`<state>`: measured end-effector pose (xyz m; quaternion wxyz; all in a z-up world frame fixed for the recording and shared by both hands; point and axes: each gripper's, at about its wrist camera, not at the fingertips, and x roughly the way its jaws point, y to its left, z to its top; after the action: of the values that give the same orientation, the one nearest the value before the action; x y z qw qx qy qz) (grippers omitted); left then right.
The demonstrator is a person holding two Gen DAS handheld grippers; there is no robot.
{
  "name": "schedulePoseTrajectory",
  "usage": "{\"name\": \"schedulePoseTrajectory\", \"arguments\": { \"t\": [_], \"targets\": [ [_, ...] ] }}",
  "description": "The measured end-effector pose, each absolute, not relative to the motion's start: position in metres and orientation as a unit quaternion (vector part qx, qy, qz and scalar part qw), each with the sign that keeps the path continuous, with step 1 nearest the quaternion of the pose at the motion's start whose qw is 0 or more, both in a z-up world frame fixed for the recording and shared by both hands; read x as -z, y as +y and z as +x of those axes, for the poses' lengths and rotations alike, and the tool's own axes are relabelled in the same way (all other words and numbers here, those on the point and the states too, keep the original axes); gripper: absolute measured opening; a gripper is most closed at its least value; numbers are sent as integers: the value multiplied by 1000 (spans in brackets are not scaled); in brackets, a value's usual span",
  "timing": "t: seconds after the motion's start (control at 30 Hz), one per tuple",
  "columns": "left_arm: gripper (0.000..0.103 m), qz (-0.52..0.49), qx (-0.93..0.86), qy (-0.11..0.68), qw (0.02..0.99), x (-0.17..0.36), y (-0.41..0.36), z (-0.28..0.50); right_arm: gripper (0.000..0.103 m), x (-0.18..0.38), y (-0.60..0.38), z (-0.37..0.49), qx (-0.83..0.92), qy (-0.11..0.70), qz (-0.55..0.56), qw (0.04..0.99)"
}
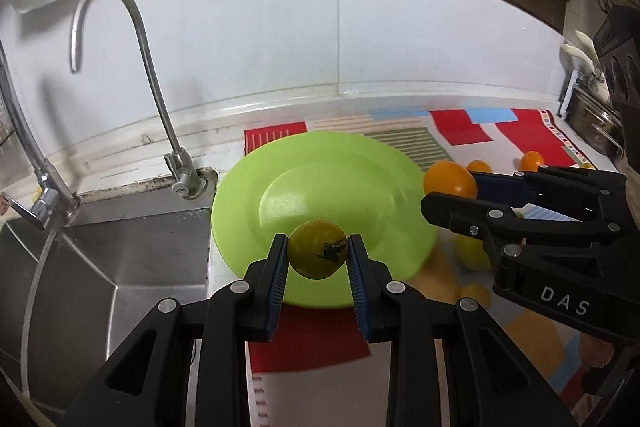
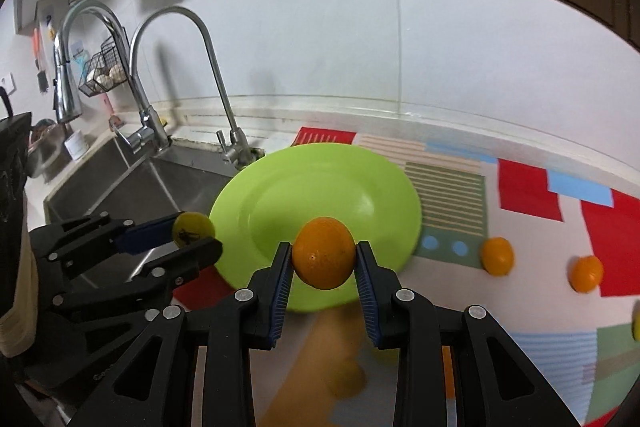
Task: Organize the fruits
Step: 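Carry both fruits onto the green plate and open both tools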
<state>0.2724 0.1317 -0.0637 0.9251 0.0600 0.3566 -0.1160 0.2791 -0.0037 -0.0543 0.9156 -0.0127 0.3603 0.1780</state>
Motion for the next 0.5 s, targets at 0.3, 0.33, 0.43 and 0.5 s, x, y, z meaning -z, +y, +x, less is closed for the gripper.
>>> {"name": "schedulePoseTrajectory", "arguments": {
  "t": [0.3, 0.33, 0.43, 0.5],
  "targets": [
    [30, 48, 118, 386, 914, 89, 138, 305, 32, 76, 7, 315, -186, 387, -15, 903],
    [30, 47, 120, 388, 913, 91, 137, 307, 32, 78, 6, 317, -185, 389, -12, 902],
    [34, 49, 121, 389, 912, 92, 135, 310, 32, 83, 5, 323, -183, 397, -4, 899],
    [44, 52, 118, 384, 914, 90, 135, 310, 33, 84, 4, 324, -179, 397, -6, 900]
  ]
}}
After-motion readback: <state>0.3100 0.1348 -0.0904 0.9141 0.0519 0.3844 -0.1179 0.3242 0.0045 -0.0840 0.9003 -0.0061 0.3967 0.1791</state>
